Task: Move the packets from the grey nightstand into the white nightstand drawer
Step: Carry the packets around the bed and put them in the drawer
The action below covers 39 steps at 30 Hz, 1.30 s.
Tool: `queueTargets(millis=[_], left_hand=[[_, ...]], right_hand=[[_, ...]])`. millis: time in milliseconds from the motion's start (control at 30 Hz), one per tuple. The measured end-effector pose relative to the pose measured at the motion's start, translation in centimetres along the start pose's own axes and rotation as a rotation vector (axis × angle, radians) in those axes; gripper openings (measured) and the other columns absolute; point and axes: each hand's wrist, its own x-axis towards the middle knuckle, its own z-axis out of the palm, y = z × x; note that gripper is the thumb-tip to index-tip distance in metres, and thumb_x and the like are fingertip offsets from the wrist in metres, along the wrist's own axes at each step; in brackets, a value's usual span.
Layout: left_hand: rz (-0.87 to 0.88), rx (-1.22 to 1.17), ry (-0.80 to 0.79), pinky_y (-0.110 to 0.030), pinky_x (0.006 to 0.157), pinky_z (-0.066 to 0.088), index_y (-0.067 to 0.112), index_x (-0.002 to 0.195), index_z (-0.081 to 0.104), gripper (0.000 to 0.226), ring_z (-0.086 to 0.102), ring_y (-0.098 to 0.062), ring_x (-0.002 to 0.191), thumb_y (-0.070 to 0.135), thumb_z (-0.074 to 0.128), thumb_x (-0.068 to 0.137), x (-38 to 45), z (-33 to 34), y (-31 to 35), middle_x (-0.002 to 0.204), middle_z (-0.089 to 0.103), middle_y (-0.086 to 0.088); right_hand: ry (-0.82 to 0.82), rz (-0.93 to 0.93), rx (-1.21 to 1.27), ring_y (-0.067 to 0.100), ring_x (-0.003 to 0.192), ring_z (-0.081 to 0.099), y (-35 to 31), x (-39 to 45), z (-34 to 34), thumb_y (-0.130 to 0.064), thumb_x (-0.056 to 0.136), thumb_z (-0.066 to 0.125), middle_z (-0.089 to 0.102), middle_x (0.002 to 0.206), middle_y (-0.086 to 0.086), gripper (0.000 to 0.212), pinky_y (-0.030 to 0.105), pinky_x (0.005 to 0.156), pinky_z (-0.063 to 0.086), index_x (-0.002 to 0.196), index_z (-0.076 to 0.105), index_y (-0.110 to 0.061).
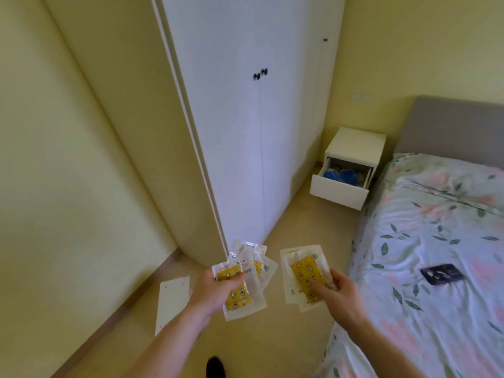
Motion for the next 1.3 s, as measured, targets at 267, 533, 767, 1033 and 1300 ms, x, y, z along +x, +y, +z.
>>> queueTargets(millis=[267, 533, 767, 1033, 1300], left_hand=[[0.033, 0.01, -0.123, -0.031, 0.081, 0.055, 0.02, 0.102, 0.078, 0.015, 0.076, -0.013, 0.092, 0.018, 0.08, 0.088, 16.6, -0.6, 6.3, 0.096, 0.08, 0.005], [0.051, 0.128, -0.326, -0.029, 0.076, 0.055, 0.02, 0.098, 0.077, 0.014, 0.075, -0.011, 0.089, 0.02, 0.082, 0.085, 31.0, 5.8, 14.3, 0.09, 0.08, 0.007], [0.071, 0.231, -0.524, -0.039, 0.087, 0.06, 0.019, 0.105, 0.077, 0.022, 0.076, -0.016, 0.094, 0.025, 0.083, 0.085, 39.9, 16.8, 19.3, 0.096, 0.08, 0.002], [0.031, 0.261, -0.459, -0.032, 0.075, 0.058, 0.017, 0.101, 0.076, 0.018, 0.076, -0.017, 0.09, 0.022, 0.083, 0.085, 50.8, 28.0, 25.4, 0.091, 0.08, 0.002], [-0.013, 0.29, -0.345, -0.033, 0.073, 0.058, 0.018, 0.101, 0.076, 0.019, 0.075, -0.018, 0.089, 0.026, 0.083, 0.085, 60.1, 33.7, 30.2, 0.089, 0.08, 0.002]], right_hand=[[0.164, 0.009, 0.052, 0.014, 0.08, 0.077, -4.9, 13.1, 2.2, -0.022, 0.09, 0.077, 0.079, 0.087, -0.005, 0.011, 0.038, 0.078, 0.062, 0.1, 0.073, -0.02], [0.371, 0.071, 0.064, 0.007, 0.077, 0.076, -7.6, 21.3, -0.1, -0.024, 0.09, 0.078, 0.079, 0.085, -0.01, 0.01, 0.026, 0.071, 0.058, 0.098, 0.072, -0.025], [0.597, 0.178, 0.108, 0.007, 0.079, 0.075, -5.7, 27.8, -7.9, -0.026, 0.09, 0.077, 0.079, 0.083, -0.012, 0.006, 0.024, 0.069, 0.052, 0.096, 0.074, -0.026], [0.569, 0.221, 0.155, 0.001, 0.068, 0.072, -5.2, 41.9, -17.3, -0.022, 0.093, 0.074, 0.079, 0.082, -0.005, 0.004, 0.016, 0.058, 0.05, 0.097, 0.073, -0.021], [0.516, 0.285, 0.08, 0.012, 0.074, 0.071, -7.2, 55.6, -26.5, -0.028, 0.092, 0.074, 0.078, 0.082, -0.004, 0.009, 0.024, 0.061, 0.046, 0.093, 0.073, -0.019]])
